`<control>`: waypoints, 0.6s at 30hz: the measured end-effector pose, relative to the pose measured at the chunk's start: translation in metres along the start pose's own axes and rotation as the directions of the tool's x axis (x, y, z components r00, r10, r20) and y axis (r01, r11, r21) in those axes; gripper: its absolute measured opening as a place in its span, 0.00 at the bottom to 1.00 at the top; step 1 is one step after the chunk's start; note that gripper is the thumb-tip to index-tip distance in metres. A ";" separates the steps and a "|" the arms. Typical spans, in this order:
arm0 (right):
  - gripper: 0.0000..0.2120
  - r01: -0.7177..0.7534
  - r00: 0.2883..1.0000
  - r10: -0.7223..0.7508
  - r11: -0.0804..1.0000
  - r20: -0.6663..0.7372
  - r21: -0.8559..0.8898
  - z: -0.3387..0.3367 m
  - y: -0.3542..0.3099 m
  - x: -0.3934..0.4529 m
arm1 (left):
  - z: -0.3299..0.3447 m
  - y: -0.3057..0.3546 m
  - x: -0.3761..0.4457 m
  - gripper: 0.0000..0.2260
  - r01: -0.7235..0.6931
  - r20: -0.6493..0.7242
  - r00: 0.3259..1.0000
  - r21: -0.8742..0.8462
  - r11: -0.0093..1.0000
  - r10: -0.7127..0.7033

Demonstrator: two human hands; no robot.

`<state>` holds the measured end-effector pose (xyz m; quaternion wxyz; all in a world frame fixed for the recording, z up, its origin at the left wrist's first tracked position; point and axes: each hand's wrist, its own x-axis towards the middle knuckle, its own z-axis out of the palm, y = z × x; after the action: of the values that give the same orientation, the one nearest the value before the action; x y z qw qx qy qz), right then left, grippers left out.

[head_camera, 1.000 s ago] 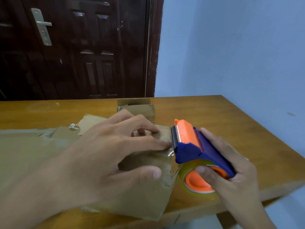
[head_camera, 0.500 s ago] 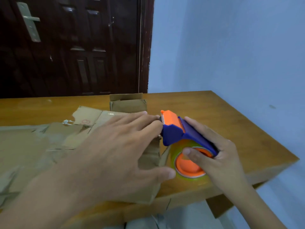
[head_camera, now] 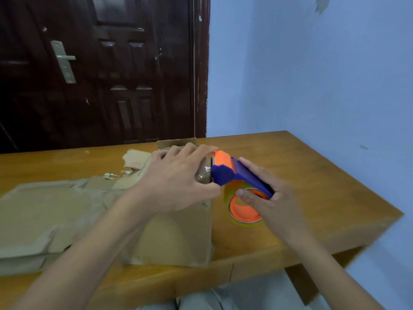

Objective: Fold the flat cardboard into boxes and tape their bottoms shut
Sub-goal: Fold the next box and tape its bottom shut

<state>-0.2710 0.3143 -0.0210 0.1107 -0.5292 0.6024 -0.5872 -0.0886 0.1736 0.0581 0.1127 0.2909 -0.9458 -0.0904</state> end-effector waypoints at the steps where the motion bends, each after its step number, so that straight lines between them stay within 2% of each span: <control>1: 0.30 0.001 1.000 -0.001 1.000 0.009 -0.014 -0.002 0.000 0.001 | -0.001 -0.001 0.001 0.36 -0.001 0.017 1.000 0.006 1.000 0.000; 4: 0.30 -0.024 0.999 0.026 0.999 0.029 -0.042 -0.006 -0.005 0.003 | -0.004 -0.001 0.007 0.31 0.030 0.057 0.998 -0.019 0.999 -0.029; 8: 0.30 -0.020 0.999 0.021 0.999 0.042 -0.026 -0.003 -0.004 0.002 | -0.013 -0.006 0.016 0.32 0.016 0.189 0.982 0.022 1.000 -0.020; 10: 0.29 -0.022 0.999 0.022 1.000 0.033 0.000 -0.001 -0.003 0.001 | -0.020 -0.011 0.019 0.30 -0.013 0.263 0.965 0.019 1.000 0.007; 15: 0.30 -0.031 0.999 0.031 0.999 0.008 0.015 0.003 0.002 -0.003 | -0.027 -0.019 0.026 0.29 -0.119 0.349 0.931 0.006 0.993 0.109; 18: 0.31 -0.023 1.000 0.023 1.000 0.019 0.021 0.004 0.003 -0.004 | -0.028 -0.026 0.028 0.21 -0.176 0.385 0.907 -0.026 0.984 0.172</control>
<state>-0.2683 0.3141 -0.0263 0.1286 -0.5264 0.6013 -0.5872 -0.0901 0.1338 0.0833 -0.0694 0.1826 -0.9719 -0.1312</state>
